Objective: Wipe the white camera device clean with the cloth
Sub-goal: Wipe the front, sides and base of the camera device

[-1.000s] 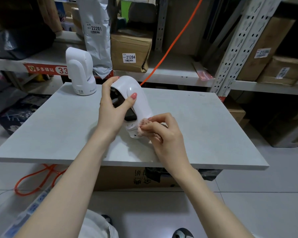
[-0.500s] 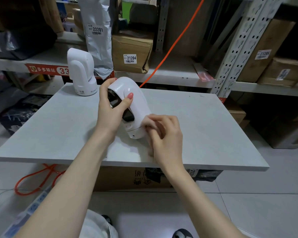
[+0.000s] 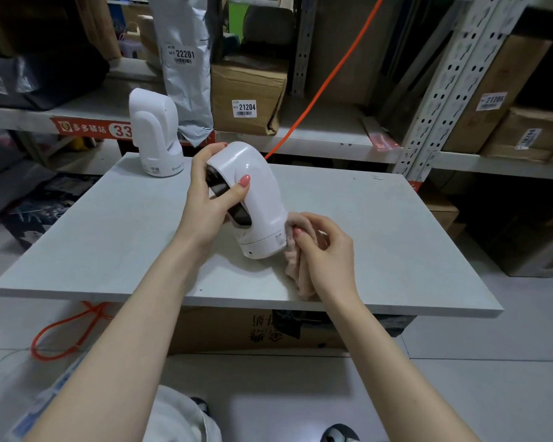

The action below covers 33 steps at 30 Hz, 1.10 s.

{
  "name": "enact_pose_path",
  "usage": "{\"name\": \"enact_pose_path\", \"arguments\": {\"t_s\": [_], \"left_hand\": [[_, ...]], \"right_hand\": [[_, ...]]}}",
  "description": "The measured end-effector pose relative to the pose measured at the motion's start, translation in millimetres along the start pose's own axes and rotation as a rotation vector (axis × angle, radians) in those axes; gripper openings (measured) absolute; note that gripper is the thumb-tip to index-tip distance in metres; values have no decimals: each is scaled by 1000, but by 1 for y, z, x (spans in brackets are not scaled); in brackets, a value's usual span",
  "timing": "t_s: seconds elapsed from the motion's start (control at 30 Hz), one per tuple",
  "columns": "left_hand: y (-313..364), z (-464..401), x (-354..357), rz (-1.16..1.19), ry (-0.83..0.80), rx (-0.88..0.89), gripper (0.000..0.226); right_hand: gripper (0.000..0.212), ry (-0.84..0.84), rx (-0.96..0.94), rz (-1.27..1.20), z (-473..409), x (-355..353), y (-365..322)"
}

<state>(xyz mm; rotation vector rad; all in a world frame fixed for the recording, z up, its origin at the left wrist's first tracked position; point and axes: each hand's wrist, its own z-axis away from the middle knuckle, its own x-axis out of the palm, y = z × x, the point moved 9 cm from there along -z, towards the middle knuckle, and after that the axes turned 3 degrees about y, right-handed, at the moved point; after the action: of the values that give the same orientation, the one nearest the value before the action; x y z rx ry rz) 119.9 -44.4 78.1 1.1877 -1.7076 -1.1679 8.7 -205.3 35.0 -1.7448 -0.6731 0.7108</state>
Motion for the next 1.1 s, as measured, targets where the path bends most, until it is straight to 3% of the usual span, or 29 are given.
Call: {"name": "enact_pose_path", "arguments": {"t_s": [0.1,0.17,0.33,0.47,0.67,0.77,1.0,1.1], "left_hand": [[5,4,10,-11,-78,38,49],[6,5,12,-16,-55,40,55],[5,5,2,-111,72,62,107],[12,7,-5,-238,104,131,99],[19,7,7,-260,-60,165,74],[15,6,8,-252,-69,150,66],[6,3,-4,-287,-86,70,79],[5,3,-7,-290,-98,62,80]], "right_hand": [[20,25,108,-20,-1,0,9],[20,35,66,4,1,1,1],[22,-47,-202,137,14,8,-33],[23,-72,-198,110,11,11,-31],[19,-63,41,75,4,10,0],[17,-53,-2,75,6,10,-10],[22,-173,-333,202,31,32,-48],[20,-113,-224,192,20,25,-35]]}}
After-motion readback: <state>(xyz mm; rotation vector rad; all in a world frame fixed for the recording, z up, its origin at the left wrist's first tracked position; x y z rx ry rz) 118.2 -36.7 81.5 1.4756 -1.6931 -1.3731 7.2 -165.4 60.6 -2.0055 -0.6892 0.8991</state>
